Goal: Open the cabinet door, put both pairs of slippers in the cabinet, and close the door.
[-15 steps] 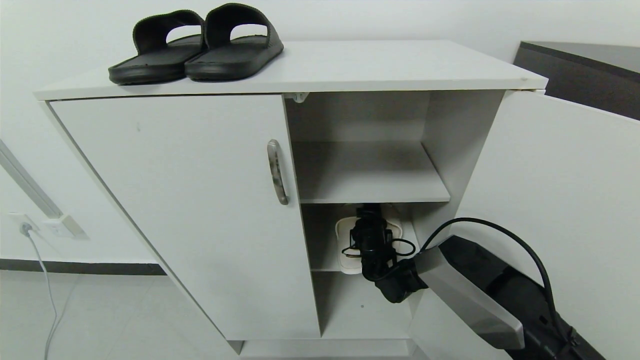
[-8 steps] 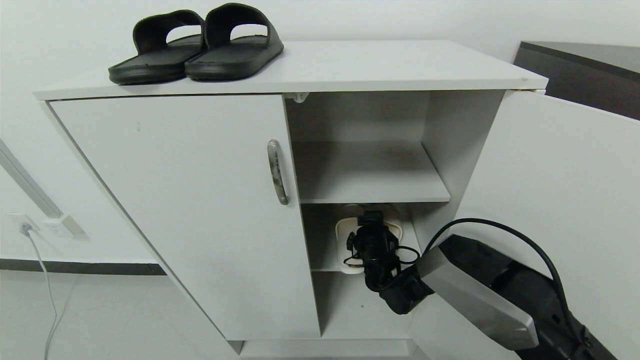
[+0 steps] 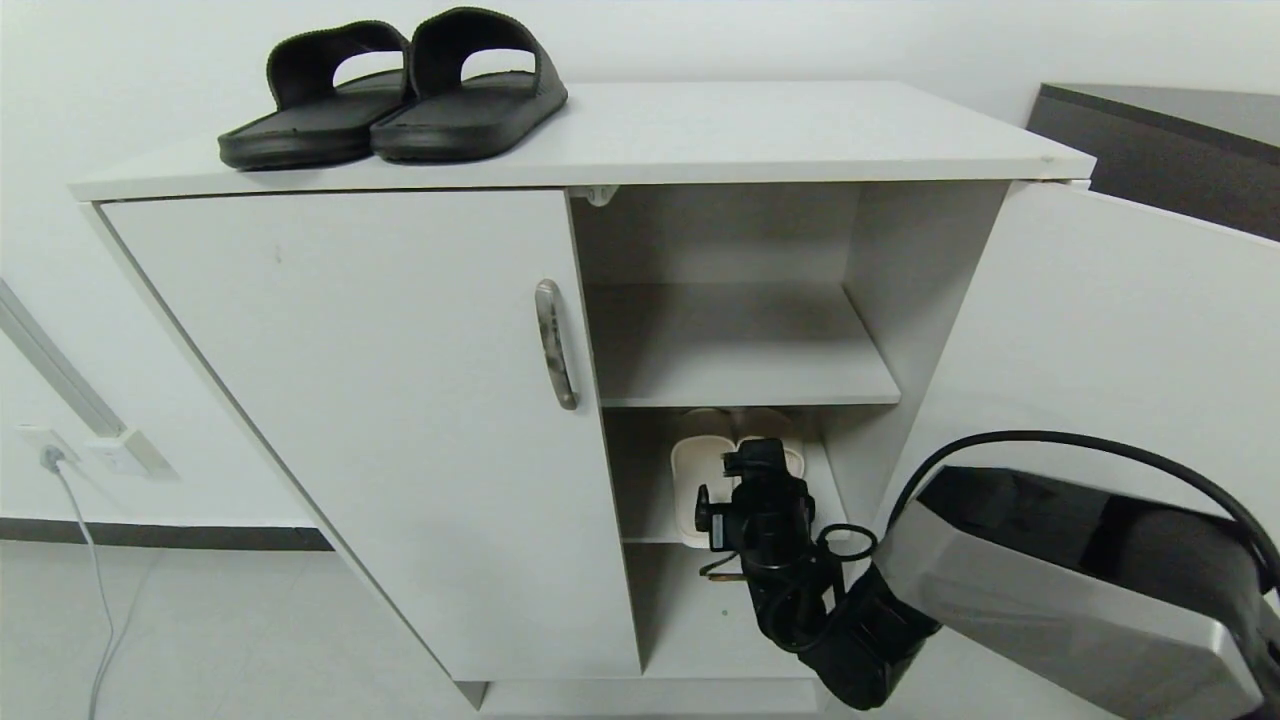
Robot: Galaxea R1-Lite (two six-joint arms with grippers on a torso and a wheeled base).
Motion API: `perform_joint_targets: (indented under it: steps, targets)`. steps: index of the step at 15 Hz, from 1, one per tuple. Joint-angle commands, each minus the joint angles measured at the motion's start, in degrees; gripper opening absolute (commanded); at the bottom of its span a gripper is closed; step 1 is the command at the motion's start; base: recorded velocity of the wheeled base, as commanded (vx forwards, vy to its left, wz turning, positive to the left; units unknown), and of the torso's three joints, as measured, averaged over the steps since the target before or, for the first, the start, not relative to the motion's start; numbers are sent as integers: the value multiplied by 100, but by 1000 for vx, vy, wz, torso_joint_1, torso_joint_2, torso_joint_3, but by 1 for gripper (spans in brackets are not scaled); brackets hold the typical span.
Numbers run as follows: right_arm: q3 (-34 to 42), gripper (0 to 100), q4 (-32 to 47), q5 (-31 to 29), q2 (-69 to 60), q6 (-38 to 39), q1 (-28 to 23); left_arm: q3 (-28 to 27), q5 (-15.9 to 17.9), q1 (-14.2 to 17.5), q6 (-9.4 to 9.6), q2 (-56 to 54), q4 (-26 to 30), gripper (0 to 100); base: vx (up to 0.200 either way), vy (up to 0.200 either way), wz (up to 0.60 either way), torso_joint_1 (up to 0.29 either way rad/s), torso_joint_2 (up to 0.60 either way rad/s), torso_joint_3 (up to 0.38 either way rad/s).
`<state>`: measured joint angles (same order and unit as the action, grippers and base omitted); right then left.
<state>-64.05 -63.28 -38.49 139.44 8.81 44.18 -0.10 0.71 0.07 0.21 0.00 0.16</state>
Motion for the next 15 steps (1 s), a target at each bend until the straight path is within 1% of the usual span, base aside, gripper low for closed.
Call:
perform_joint_targets:
  steps: [1,4,5,13,15]
  targets:
    - [1131,100,-589,-1,-690,-11,311,1,8,1,-3,9,2,0,0,0,0,0,0,0]
    - [1931,100,-1336,-71,-830,-11,372,1,8,1,-3,9,2,0,0,0,0,0,0,0]
    - [2090,100,-1573,-63,-830,-11,372,1,8,1,-3,9,2,0,0,0,0,0,0,0]
    - [2142,100,-1644,-71,-760,-20,363,1,8,1,6,9,2,0,0,0,0,0,0,0]
    - [2151,100,-1652,-63,-760,-20,363,1,8,1,6,9,2,0,-200,0,0,5,0,-2]
